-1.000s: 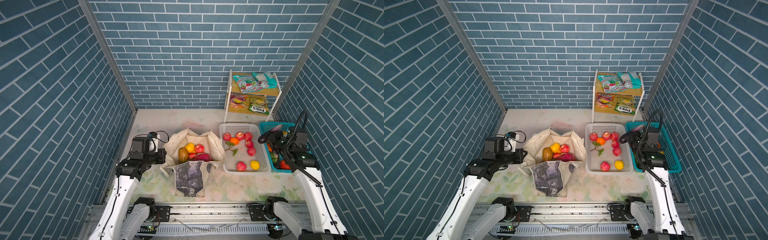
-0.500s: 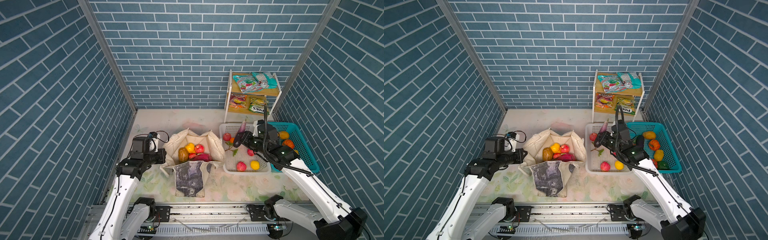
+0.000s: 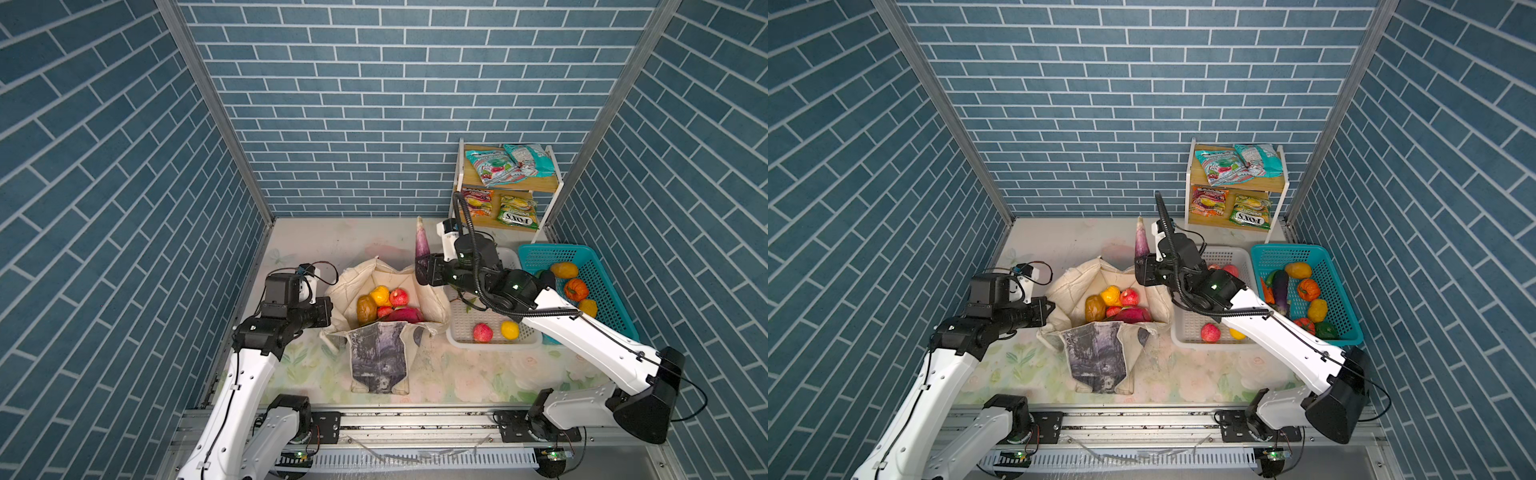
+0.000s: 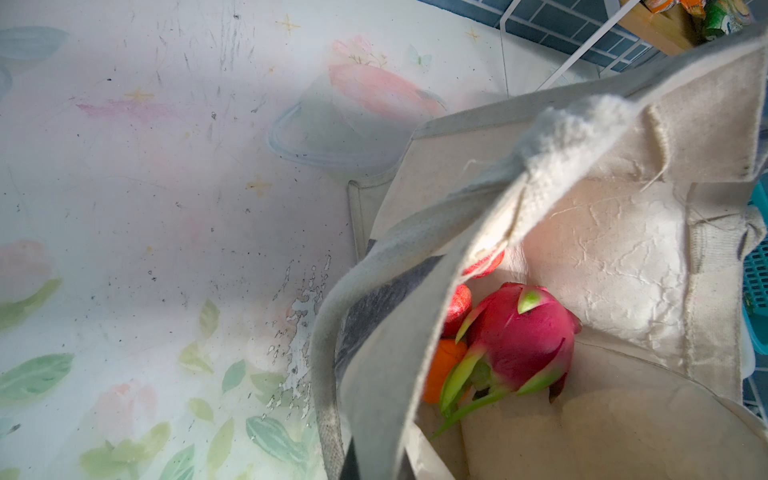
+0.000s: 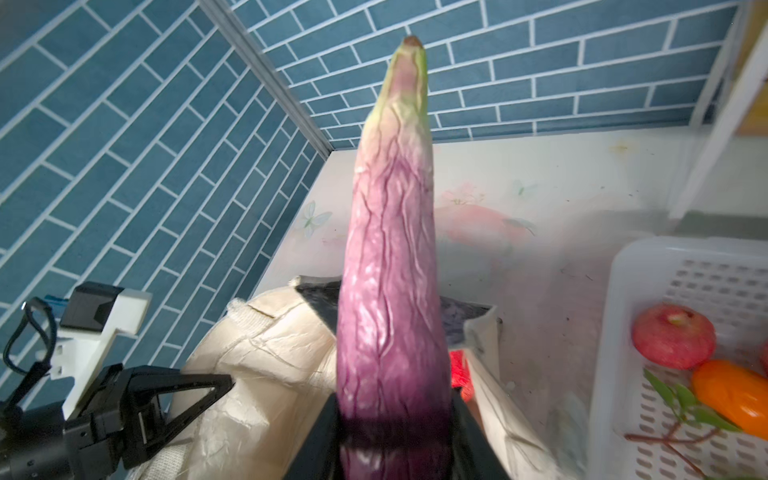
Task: Place the food into the grocery bag and tie it
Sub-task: 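Carry the eggplant over the tote bag and lower it inside with the right gripper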
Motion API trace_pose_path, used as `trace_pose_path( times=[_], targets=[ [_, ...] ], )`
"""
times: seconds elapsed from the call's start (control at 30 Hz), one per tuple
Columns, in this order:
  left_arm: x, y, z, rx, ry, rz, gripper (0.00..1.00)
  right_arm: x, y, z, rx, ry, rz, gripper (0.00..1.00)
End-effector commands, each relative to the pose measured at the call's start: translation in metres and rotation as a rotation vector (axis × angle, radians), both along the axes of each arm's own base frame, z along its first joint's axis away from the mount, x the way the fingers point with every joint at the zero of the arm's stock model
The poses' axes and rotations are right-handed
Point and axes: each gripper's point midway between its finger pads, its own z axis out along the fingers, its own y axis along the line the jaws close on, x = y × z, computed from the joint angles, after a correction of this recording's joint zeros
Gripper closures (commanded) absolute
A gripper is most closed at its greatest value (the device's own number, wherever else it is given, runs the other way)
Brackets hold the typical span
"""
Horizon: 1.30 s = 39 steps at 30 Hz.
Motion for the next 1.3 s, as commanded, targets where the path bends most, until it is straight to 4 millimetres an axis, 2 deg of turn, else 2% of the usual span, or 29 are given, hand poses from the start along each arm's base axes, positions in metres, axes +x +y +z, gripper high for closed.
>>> trace_pose_path(
  times=[0.0,0.23,0.43,0.87,1.27],
  targets=[
    [0.0,0.001,-0.003,0.013,-0.002,-0.004,1.0,-0.001,0.022,0.005,-0.086,-0.102,0.07,0.8],
    [0.0,0.001,-0.003,0.013,0.0,-0.004,1.0,-0.025,0.069,-0.014,-0.203,-0.146,0.244,0.8],
    [0.0,0.001,-0.003,0.014,0.0,-0.002,1.0,-0.048,0.089,-0.036,-0.249,-0.122,0.395,0.8],
    [0.0,0.001,-0.003,0.011,-0.002,-0.004,1.0,-0.054,0.074,-0.083,-0.384,-0.08,0.438,0.78],
    [0.001,0.001,-0.003,0.011,-0.001,-0.004,1.0,-0.062,0.063,-0.107,-0.447,-0.038,0.466,0.76]
  ],
)
